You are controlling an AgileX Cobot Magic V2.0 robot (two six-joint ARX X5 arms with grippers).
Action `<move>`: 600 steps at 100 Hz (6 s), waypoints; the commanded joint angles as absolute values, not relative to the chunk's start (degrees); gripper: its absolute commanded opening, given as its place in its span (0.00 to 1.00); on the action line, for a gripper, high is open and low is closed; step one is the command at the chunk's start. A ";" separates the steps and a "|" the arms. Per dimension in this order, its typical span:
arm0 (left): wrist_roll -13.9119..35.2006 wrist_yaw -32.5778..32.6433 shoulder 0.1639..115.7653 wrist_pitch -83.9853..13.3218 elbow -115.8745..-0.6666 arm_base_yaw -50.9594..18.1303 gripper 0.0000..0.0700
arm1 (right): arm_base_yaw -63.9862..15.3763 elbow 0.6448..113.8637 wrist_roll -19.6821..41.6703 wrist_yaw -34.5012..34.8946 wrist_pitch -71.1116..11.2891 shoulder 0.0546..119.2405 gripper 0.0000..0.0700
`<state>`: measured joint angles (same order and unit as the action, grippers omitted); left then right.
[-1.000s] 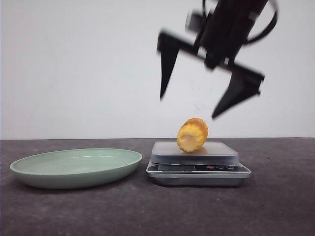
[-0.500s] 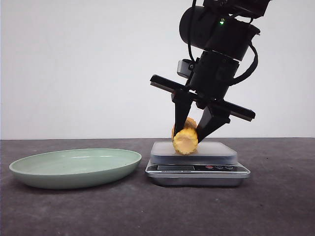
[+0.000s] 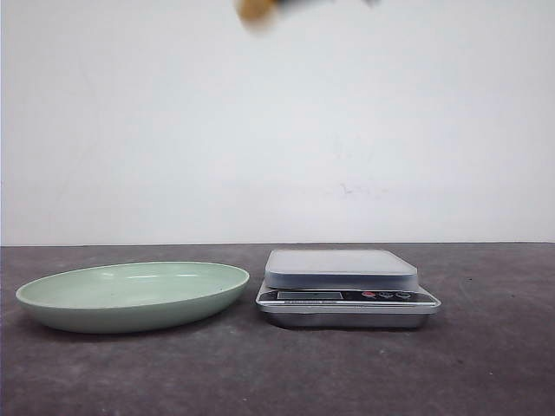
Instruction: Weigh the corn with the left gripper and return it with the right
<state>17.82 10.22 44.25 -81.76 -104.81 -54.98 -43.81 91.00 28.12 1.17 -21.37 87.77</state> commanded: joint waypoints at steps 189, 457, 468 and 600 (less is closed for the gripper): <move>15.92 14.00 44.53 -84.29 -105.89 -55.46 0.00 | -65.91 103.07 4.84 -27.57 -40.32 84.09 0.01; 17.58 18.41 44.53 -84.27 -104.86 -55.46 0.00 | -2.22 6.15 7.84 0.23 -5.63 1.21 0.01; 17.58 18.41 44.53 -84.27 -104.86 -55.46 0.00 | -1.74 3.14 8.27 0.99 -5.56 0.95 0.01; 17.58 18.41 44.53 -84.27 -104.86 -55.46 0.00 | -1.69 0.75 7.92 7.66 -9.02 0.21 0.01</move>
